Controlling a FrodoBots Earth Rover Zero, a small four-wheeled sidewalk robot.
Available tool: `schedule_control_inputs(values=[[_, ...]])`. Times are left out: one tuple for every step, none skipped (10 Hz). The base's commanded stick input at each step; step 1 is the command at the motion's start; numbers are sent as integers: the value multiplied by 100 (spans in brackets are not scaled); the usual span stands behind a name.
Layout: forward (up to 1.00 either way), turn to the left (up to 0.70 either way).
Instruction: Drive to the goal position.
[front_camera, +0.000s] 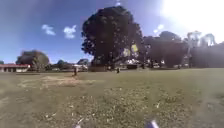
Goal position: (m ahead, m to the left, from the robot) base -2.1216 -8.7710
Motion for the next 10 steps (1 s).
schedule_control_inputs(values=[[70,1],[70,2],[70,1],[70,0],[70,1],[70,2],[70,2],[70,-11],[70,-27],[70,-34]])
